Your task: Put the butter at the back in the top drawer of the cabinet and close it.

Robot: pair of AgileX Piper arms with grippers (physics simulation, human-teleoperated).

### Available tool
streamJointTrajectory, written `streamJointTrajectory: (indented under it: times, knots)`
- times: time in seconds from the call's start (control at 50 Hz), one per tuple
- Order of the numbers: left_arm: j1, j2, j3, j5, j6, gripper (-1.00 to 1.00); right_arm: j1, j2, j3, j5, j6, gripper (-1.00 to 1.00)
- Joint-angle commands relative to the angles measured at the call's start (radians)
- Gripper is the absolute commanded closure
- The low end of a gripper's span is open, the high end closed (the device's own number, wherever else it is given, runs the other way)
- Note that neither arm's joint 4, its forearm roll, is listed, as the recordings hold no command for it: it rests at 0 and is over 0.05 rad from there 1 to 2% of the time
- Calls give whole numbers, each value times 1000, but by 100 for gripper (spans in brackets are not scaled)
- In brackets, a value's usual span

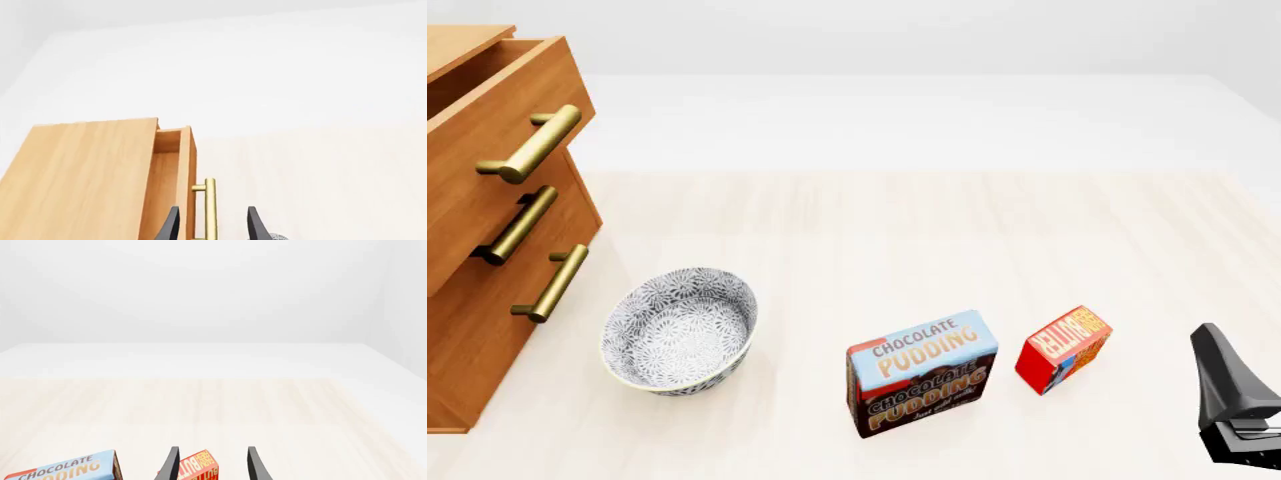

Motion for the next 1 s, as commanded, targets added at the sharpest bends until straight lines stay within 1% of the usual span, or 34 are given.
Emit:
streamJointTrajectory:
  times: [0.02, 0.04, 0.08, 0.34, 0.44, 0.66, 0.7, 0.72, 0.74, 1.0]
  knots:
    - [45, 3, -18, 33, -31, -100, 0, 0, 0, 0, 0, -100]
    - [63, -5, -20, 33, -28, -100, 0, 0, 0, 0, 0, -100]
    - [58, 6, -25, 39, -37, -100, 0, 0, 0, 0, 0, -100]
    - [91, 16, -12, 34, -29, -100, 0, 0, 0, 0, 0, -100]
    - [89, 27, -24, 41, -29, -100, 0, 0, 0, 0, 0, -100]
    - [92, 46, -7, 32, -30, -100, 0, 0, 0, 0, 0, -100]
    - [118, 33, 1, 30, -7, -100, 0, 0, 0, 0, 0, -100]
    - [117, 31, 0, 28, 2, -100, 0, 0, 0, 0, 0, -100]
    - [106, 44, 0, 34, -11, -100, 0, 0, 0, 0, 0, -100]
    - [103, 56, 26, 23, -14, -100, 0, 0, 0, 0, 0, -100]
